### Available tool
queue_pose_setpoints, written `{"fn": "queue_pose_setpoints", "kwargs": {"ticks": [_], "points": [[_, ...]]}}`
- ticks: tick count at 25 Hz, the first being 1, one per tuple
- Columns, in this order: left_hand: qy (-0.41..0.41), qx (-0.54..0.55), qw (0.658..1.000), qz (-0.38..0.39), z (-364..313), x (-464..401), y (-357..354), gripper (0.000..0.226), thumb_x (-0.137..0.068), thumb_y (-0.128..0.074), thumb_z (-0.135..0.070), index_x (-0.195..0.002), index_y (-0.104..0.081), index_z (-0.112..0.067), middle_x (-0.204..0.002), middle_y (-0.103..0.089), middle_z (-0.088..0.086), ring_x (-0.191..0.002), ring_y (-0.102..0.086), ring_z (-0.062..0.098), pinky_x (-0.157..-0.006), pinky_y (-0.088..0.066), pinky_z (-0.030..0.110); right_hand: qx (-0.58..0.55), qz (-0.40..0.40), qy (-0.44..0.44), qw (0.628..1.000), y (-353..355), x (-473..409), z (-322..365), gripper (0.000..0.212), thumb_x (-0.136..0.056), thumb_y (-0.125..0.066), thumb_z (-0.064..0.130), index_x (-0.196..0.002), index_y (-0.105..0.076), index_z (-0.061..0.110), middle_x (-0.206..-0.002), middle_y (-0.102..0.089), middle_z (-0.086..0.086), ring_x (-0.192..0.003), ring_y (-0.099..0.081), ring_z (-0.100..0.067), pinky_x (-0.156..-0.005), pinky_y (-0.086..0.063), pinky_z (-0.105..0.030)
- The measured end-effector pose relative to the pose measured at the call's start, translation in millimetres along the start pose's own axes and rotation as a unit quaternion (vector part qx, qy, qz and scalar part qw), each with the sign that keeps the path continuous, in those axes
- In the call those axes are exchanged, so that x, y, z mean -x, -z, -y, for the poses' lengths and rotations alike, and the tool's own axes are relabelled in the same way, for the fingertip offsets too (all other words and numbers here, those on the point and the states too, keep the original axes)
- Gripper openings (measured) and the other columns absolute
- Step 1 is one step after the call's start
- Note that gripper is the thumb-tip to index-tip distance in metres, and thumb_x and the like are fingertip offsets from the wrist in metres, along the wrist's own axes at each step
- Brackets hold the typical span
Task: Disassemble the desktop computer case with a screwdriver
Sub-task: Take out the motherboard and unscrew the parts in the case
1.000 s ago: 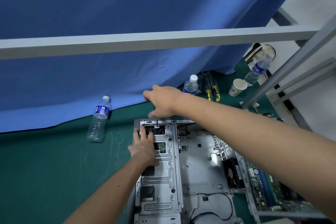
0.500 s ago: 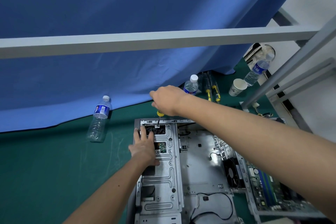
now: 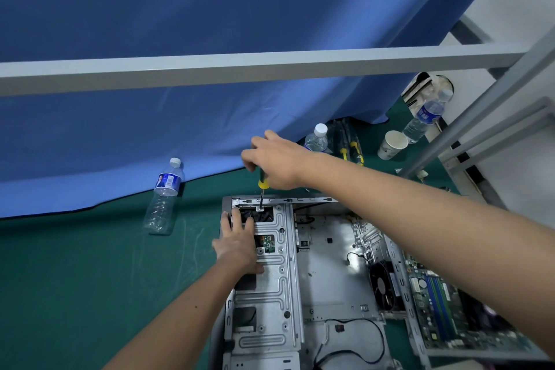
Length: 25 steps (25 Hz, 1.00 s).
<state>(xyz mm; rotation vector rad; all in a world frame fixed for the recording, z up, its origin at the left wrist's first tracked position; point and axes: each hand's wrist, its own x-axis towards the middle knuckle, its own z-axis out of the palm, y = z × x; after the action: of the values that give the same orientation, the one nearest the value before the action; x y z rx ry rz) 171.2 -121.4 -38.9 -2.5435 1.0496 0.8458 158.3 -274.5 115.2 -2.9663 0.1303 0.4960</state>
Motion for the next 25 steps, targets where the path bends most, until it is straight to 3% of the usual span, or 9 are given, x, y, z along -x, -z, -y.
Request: {"fn": "queue_pose_setpoints", "kwargs": {"ticks": [2, 5, 9, 11, 13, 15, 17, 21, 25], "points": [[-0.001, 0.002, 1.0, 0.0, 0, 0, 0, 0.12, -0.068, -0.083, -0.056, -0.153, -0.006, -0.025, -0.159, 0.018, 0.006, -0.149, 0.013, 0.032, -0.104, -0.044, 0.048, -0.04, 0.01, 0.002, 0.999, 1, 2, 3, 0.03, -0.087, -0.057, 0.008, -0.116, -0.051, 0.015, -0.108, -0.04, -0.005, -0.096, -0.036, -0.024, -0.071, -0.033, -0.032], [-0.002, 0.006, 1.0, 0.0, 0, 0, 0, 0.12, -0.068, -0.084, -0.055, -0.154, -0.006, -0.024, -0.159, 0.018, 0.006, -0.149, 0.013, 0.032, -0.105, -0.043, 0.049, 0.012, 0.014, -0.08, 0.997, -4, -1, 8, 0.033, -0.1, -0.048, 0.039, -0.117, -0.051, 0.011, -0.109, -0.05, -0.012, -0.092, -0.047, -0.028, -0.071, -0.036, -0.035], [-0.003, 0.007, 1.0, 0.0, 0, 1, 0, 0.119, -0.068, -0.084, -0.055, -0.153, -0.007, -0.025, -0.159, 0.018, 0.006, -0.149, 0.013, 0.032, -0.104, -0.043, 0.048, -0.038, 0.012, -0.025, 0.999, -1, -1, 2, 0.024, -0.092, -0.052, 0.015, -0.116, -0.05, 0.015, -0.107, -0.045, -0.006, -0.098, -0.045, -0.028, -0.074, -0.04, -0.036], [-0.004, 0.007, 1.0, 0.001, 0, 1, 0, 0.119, -0.068, -0.084, -0.056, -0.153, -0.007, -0.025, -0.159, 0.019, 0.006, -0.149, 0.013, 0.032, -0.104, -0.043, 0.048, -0.044, 0.021, -0.058, 0.997, -1, 0, 3, 0.034, -0.09, -0.062, 0.028, -0.116, -0.046, 0.014, -0.104, -0.042, -0.006, -0.092, -0.042, -0.027, -0.072, -0.04, -0.037], [-0.005, 0.008, 1.0, 0.001, 0, 0, 0, 0.119, -0.067, -0.084, -0.055, -0.153, -0.007, -0.025, -0.159, 0.018, 0.005, -0.149, 0.013, 0.032, -0.105, -0.043, 0.048, -0.025, 0.021, -0.106, 0.994, -1, -1, 3, 0.034, -0.096, -0.055, 0.042, -0.106, -0.044, 0.011, -0.104, -0.052, -0.011, -0.086, -0.046, -0.029, -0.07, -0.037, -0.036], [-0.005, 0.01, 1.0, -0.002, 2, 1, 0, 0.118, -0.067, -0.084, -0.055, -0.152, -0.008, -0.025, -0.159, 0.018, 0.005, -0.149, 0.012, 0.032, -0.105, -0.043, 0.048, -0.04, 0.006, -0.071, 0.997, -3, -4, 0, 0.018, -0.097, -0.054, 0.026, -0.103, -0.047, 0.01, -0.103, -0.056, -0.01, -0.09, -0.053, -0.03, -0.068, -0.034, -0.033], [-0.006, 0.01, 1.0, -0.002, 2, 0, 0, 0.118, -0.067, -0.084, -0.055, -0.152, -0.009, -0.025, -0.159, 0.018, 0.005, -0.149, 0.013, 0.031, -0.104, -0.043, 0.048, -0.067, 0.01, -0.034, 0.997, -1, -1, -2, 0.022, -0.088, -0.058, 0.011, -0.108, -0.05, 0.013, -0.099, -0.048, -0.004, -0.094, -0.05, -0.027, -0.064, -0.032, -0.031], [-0.007, 0.009, 1.0, -0.001, 1, 0, 0, 0.118, -0.067, -0.084, -0.056, -0.152, -0.008, -0.025, -0.159, 0.018, 0.005, -0.148, 0.012, 0.032, -0.105, -0.043, 0.048, -0.052, 0.004, -0.111, 0.992, -5, 1, 0, 0.031, -0.094, -0.058, 0.04, -0.1, -0.045, 0.013, -0.097, -0.048, -0.006, -0.085, -0.048, -0.028, -0.07, -0.039, -0.035], [-0.005, 0.013, 1.0, -0.005, 3, 0, -1, 0.119, -0.066, -0.085, -0.055, -0.152, -0.009, -0.025, -0.159, 0.017, 0.005, -0.148, 0.012, 0.031, -0.104, -0.043, 0.048, -0.075, -0.007, -0.049, 0.996, -6, 1, -4, 0.022, -0.088, -0.061, 0.014, -0.107, -0.05, 0.013, -0.097, -0.045, -0.002, -0.093, -0.049, -0.026, -0.068, -0.034, -0.032]]}}
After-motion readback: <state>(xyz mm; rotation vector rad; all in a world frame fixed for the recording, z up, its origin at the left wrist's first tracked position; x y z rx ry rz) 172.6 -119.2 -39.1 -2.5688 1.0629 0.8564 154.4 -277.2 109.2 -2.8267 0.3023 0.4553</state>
